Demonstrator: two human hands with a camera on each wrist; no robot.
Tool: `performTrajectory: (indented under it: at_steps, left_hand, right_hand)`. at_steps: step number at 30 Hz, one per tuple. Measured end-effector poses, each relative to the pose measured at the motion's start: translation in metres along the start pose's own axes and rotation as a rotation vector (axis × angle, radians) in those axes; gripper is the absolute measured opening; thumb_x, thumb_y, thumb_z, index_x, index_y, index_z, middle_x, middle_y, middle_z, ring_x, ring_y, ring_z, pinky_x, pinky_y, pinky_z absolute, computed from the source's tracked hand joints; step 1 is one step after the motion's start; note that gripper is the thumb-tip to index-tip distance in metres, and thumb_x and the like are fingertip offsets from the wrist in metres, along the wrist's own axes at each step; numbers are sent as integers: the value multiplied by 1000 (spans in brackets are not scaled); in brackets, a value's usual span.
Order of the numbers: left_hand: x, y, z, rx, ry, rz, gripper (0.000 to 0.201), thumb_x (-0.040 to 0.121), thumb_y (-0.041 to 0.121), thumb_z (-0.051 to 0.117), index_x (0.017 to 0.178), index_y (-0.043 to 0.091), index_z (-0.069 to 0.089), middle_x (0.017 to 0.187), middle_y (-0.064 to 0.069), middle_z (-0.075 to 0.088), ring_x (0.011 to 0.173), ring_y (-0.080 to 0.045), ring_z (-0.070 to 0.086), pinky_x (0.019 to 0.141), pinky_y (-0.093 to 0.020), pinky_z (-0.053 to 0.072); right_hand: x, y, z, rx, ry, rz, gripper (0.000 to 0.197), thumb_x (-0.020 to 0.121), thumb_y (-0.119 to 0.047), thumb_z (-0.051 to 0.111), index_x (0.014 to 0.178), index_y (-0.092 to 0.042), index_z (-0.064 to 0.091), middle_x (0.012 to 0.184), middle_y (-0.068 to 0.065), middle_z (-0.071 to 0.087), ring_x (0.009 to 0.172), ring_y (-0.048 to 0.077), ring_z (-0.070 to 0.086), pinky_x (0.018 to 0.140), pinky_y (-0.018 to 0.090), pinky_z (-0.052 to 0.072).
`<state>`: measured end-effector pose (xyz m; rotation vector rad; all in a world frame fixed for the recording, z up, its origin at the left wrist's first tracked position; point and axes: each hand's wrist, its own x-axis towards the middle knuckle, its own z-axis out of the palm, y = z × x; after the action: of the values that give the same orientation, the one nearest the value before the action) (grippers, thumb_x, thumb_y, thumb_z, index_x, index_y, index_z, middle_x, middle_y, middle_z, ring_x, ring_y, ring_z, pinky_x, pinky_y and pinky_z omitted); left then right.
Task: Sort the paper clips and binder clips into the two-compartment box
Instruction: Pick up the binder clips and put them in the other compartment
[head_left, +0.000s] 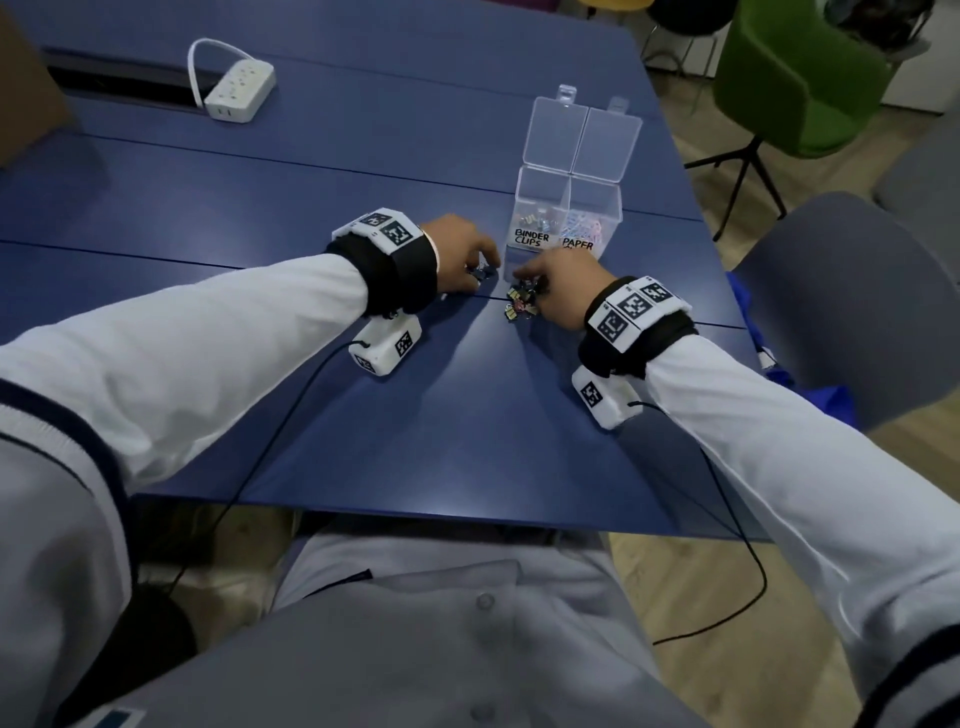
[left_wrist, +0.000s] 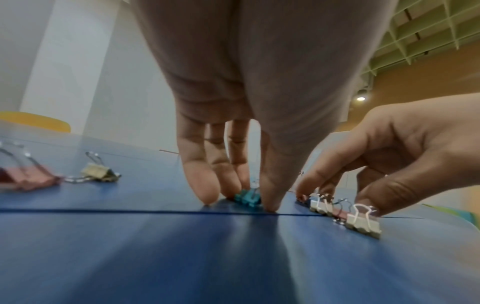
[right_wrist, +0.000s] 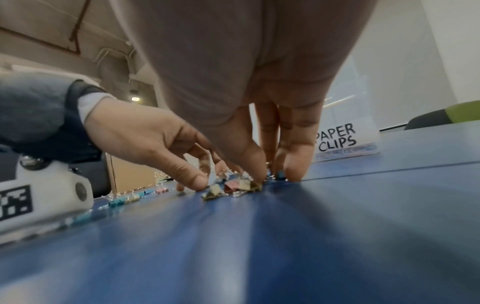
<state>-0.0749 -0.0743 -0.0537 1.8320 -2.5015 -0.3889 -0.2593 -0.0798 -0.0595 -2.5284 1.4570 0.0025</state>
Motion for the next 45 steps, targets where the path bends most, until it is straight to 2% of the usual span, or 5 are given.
performTrajectory:
  at_steps: [17,20,33,39,45]
  left_hand:
    - [-11,-4,-13,-191,119,2,10,81,17,70,91,17,73,84,-2,74,67,-9,60,67,-12,45]
    - [-7,-9,-29,-276,210,-25,12,81,18,71,92,15,74,81,-2,74,56,4,61,57,6,35]
    - [75,28,-80,-362,306,-33,19,78,21,73,96,17,75,92,-6,75,41,19,50,47,6,36]
    - [42,13,-84,-256,351,-55,25,87,27,64,107,15,74,105,-6,73,96,-14,67,90,-14,37]
    - [-30,-47,-82,-161,338,-195,25,89,27,60,109,20,71,107,-7,71,103,-23,64,91,-23,41]
  right_hand:
    - [-9,15,-20,256,135,150,27,81,-5,65,103,-15,75,94,2,71,90,11,63,86,16,45]
    - [-3,20,-30,398,197,220,27,75,-6,71,99,-18,76,93,6,73,94,16,66,92,23,51]
    - [25,35,-74,932,517,366,24,57,1,71,66,-21,73,75,10,73,70,29,71,69,36,61]
    - [59,22,-83,937,495,376,25,57,6,71,66,-16,74,77,14,73,68,27,72,64,32,61]
    - [81,8,-81,603,322,328,25,71,0,71,90,-14,76,81,8,70,76,21,71,76,34,60]
